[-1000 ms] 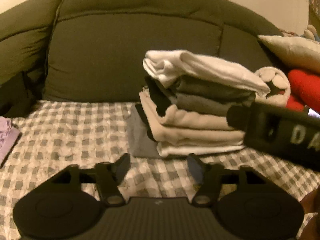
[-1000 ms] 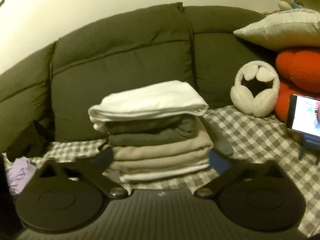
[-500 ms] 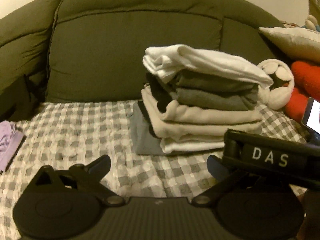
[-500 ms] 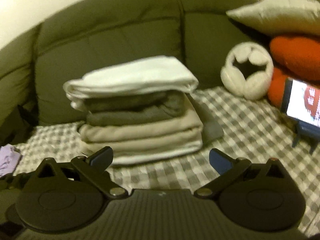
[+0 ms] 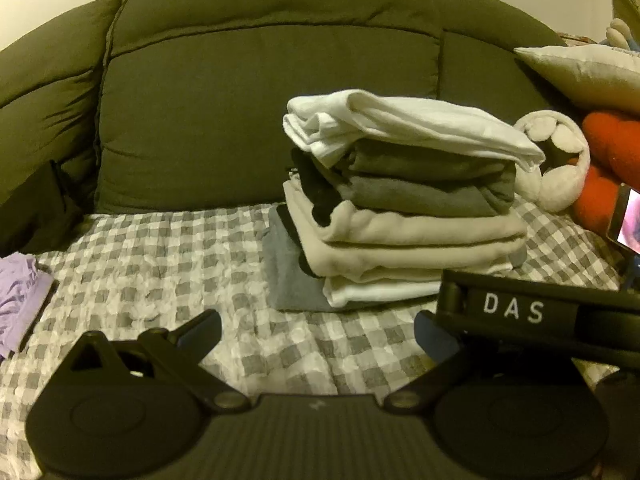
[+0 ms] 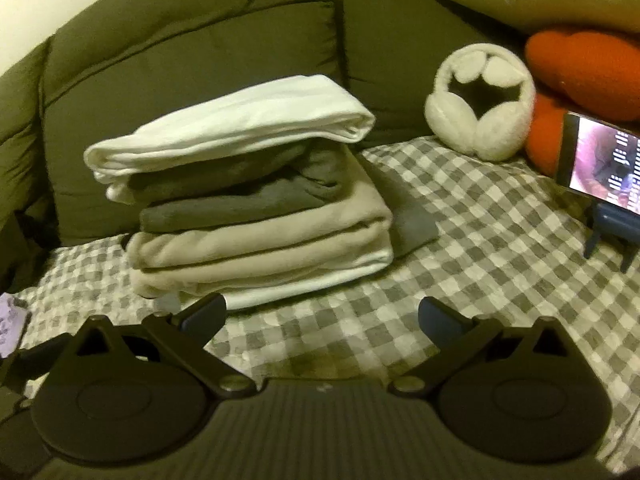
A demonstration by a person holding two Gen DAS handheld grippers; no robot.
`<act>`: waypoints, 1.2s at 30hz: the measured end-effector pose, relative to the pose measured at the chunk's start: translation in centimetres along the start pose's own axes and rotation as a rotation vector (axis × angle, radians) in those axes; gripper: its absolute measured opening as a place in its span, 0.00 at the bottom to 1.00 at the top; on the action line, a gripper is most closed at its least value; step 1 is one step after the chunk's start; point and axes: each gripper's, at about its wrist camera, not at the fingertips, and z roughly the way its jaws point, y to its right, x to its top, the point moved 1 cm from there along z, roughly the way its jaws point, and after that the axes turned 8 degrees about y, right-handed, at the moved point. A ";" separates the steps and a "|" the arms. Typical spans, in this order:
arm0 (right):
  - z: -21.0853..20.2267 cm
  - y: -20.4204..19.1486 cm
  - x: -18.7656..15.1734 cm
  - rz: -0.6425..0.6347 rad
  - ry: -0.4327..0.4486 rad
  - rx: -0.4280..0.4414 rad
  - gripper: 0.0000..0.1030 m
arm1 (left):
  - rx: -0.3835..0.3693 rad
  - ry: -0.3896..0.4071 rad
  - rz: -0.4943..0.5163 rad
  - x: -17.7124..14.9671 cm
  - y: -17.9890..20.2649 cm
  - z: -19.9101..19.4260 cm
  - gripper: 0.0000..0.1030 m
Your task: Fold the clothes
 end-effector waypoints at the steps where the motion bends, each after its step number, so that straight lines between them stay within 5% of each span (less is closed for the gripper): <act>1: 0.0 0.0 0.0 -0.006 -0.001 -0.007 1.00 | 0.003 -0.006 -0.002 0.0 0.0 0.1 1.00; 36: 0.5 -1.1 -0.1 -0.083 0.001 -0.039 1.00 | 0.054 0.013 0.090 0.0 1.1 -0.1 1.00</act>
